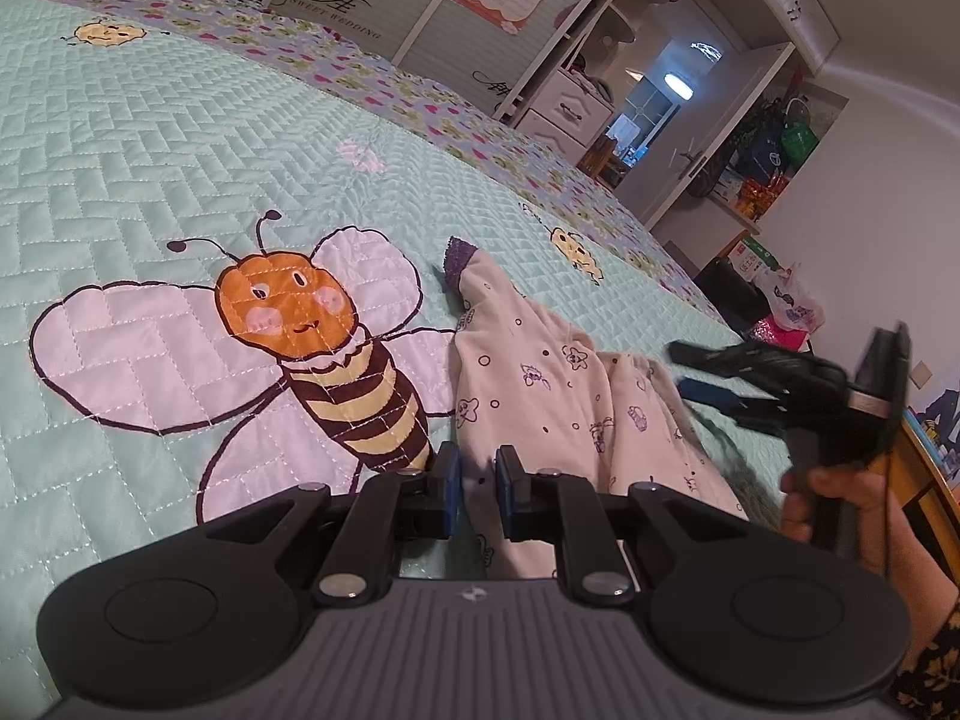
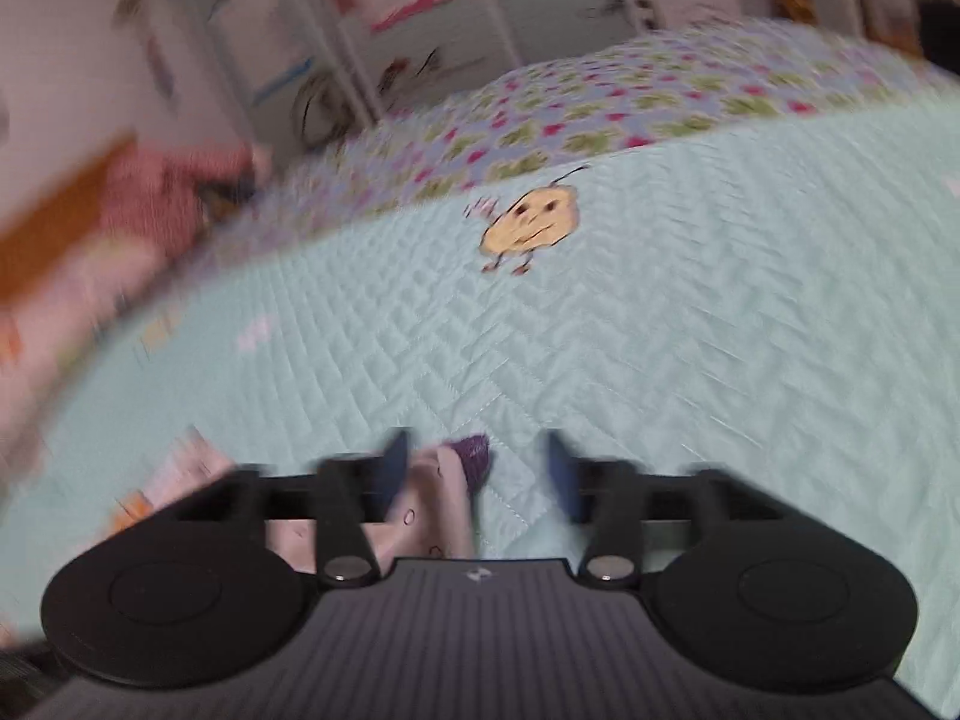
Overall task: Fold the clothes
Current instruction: 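Release the cuff with the right gripper and move over the top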
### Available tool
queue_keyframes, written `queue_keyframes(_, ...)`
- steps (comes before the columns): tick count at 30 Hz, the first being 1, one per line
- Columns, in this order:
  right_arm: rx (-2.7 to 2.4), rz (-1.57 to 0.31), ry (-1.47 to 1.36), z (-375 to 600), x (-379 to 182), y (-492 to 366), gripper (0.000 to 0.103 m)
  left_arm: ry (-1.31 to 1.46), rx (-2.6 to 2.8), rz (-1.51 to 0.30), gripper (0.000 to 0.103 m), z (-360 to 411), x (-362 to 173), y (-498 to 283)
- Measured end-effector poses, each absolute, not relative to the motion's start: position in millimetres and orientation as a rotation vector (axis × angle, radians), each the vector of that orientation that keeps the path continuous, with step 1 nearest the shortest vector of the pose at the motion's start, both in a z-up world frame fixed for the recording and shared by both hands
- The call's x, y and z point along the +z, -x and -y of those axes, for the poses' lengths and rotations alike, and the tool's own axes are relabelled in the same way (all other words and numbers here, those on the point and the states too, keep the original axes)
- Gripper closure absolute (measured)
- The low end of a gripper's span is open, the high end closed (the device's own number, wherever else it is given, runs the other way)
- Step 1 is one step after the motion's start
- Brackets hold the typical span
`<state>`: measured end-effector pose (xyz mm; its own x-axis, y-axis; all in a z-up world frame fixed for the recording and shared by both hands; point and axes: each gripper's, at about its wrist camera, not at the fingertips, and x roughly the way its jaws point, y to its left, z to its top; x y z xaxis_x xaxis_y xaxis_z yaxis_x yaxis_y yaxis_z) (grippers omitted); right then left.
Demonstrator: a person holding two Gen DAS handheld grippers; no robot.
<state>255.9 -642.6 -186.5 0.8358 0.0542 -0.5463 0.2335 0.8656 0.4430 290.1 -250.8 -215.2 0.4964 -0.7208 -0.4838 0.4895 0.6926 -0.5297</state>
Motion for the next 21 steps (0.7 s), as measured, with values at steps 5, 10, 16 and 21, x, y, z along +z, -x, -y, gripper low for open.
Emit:
queue_keyframes(5, -0.056, -0.598, -0.712, 661, -198, -252, 0.040, 0.341, -0.750, -0.742, 0.087, 252, -216, -290)
queue_keyframes(10, 0.048, -0.674, -0.664, 638, -199, -268, 0.040, 0.339, -0.749, -0.741, 0.087, 252, -216, -290)
queue_keyframes(16, 0.020, -0.707, -0.554, 620, -193, -275, 0.099, 0.337, -0.749, -0.740, 0.087, 253, -215, -288)
queue_keyframes(21, -0.048, -0.671, -0.414, 621, -194, -287, 0.101, 0.287, -0.742, -0.726, 0.087, 257, -213, -286)
